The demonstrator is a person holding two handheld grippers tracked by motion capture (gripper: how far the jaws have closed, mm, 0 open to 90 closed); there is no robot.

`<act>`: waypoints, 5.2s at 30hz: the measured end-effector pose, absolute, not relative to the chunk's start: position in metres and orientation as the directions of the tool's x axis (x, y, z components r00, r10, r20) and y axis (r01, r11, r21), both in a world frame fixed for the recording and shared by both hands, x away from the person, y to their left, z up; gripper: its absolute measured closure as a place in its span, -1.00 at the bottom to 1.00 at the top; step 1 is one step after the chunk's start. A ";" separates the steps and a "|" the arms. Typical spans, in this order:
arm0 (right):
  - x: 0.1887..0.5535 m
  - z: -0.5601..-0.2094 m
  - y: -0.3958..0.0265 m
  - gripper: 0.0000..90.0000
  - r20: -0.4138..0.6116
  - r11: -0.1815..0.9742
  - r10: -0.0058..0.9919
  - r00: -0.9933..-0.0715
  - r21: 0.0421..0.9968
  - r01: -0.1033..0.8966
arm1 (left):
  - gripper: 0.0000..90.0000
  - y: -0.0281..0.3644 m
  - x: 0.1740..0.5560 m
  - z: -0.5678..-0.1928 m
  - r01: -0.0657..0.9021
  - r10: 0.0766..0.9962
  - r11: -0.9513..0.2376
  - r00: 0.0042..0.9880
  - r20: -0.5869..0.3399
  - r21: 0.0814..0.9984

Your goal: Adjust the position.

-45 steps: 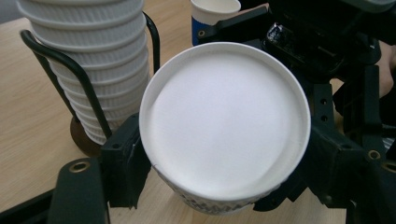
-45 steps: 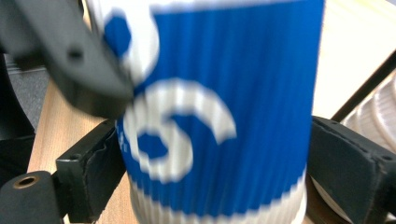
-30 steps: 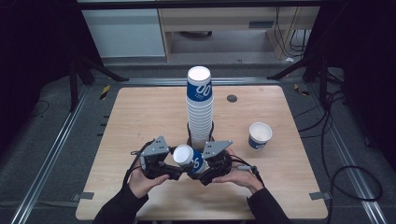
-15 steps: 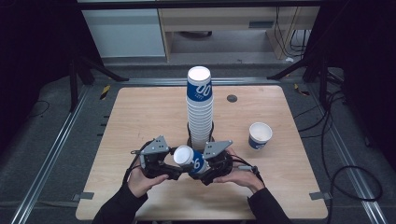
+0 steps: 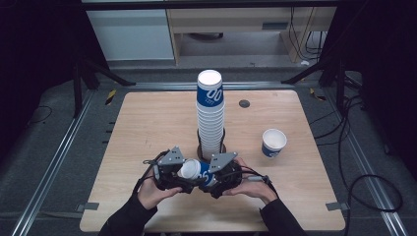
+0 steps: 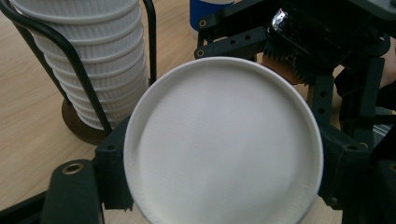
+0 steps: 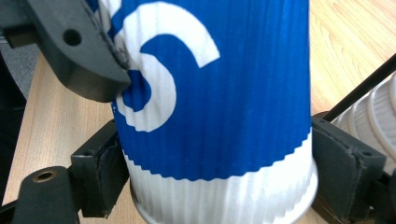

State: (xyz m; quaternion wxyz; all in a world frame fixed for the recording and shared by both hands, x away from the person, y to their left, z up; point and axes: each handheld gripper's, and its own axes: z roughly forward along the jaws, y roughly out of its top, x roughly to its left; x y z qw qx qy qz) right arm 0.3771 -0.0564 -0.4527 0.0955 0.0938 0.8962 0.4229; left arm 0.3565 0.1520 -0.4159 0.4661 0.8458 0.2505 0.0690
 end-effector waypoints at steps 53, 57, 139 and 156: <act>0.385 -0.446 -0.086 -0.85 0.204 0.378 0.133 -0.970 0.894 0.240 | -0.47 0.172 0.365 -0.416 0.284 0.249 -0.247 0.943 -0.222 0.926; 0.384 -0.447 -0.084 -0.76 0.217 0.383 0.107 -0.970 0.892 0.242 | -0.47 0.171 0.364 -0.416 0.275 0.236 -0.258 0.948 -0.215 0.926; 0.390 -0.434 -0.111 -0.84 0.140 0.335 0.208 -0.968 0.920 0.205 | -0.46 0.186 0.370 -0.426 0.266 0.300 -0.252 0.936 -0.186 0.931; 0.386 -0.433 -0.106 -0.74 0.206 0.278 0.078 -0.975 0.935 0.220 | -0.46 0.171 0.361 -0.428 0.246 0.198 -0.279 0.960 -0.195 0.928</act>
